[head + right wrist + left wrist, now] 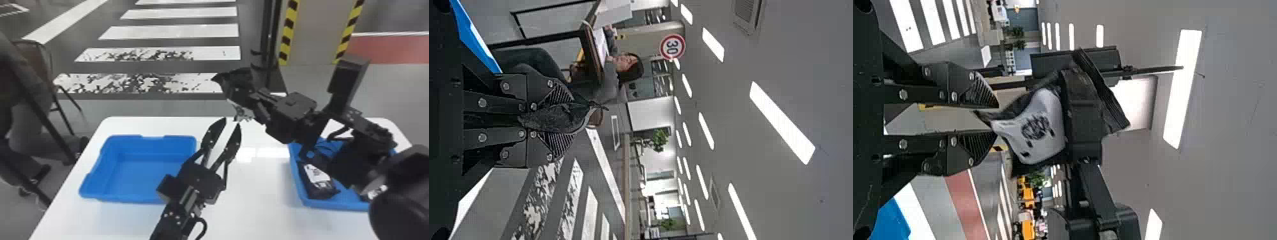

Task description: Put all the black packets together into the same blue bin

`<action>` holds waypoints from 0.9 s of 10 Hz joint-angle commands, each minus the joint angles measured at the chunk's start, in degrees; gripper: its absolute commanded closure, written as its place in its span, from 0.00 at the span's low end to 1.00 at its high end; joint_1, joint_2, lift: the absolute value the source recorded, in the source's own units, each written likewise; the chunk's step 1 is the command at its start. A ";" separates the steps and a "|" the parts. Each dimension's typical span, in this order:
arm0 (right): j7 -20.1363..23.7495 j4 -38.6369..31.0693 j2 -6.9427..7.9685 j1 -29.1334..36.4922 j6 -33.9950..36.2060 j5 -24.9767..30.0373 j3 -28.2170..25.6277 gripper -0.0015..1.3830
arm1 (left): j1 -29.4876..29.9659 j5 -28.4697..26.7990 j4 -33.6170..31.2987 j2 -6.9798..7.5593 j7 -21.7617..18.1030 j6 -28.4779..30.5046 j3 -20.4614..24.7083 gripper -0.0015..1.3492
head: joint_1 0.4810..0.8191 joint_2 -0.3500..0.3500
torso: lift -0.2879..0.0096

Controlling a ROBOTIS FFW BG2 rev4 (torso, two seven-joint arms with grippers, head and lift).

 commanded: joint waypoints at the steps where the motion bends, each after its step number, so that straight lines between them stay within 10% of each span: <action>1: -0.06 -1.93 0.33 2.53 -0.97 1.96 -5.89 0.86 | 0.51 0.75 0.05 -0.31 -0.06 0.17 1.00 0.49 | 0.48 0.59 | 0.60; 6: -0.06 7.07 0.77 11.95 -1.11 10.19 -29.54 0.86 | 2.90 9.21 5.82 -2.60 0.03 -3.63 7.74 0.29 | 0.54 0.34 | 0.60; 9: 3.72 22.67 -0.37 8.86 -1.67 8.47 -31.14 0.83 | 2.76 9.55 5.82 -2.60 -0.06 -3.21 7.74 0.28 | 0.63 0.20 | 0.60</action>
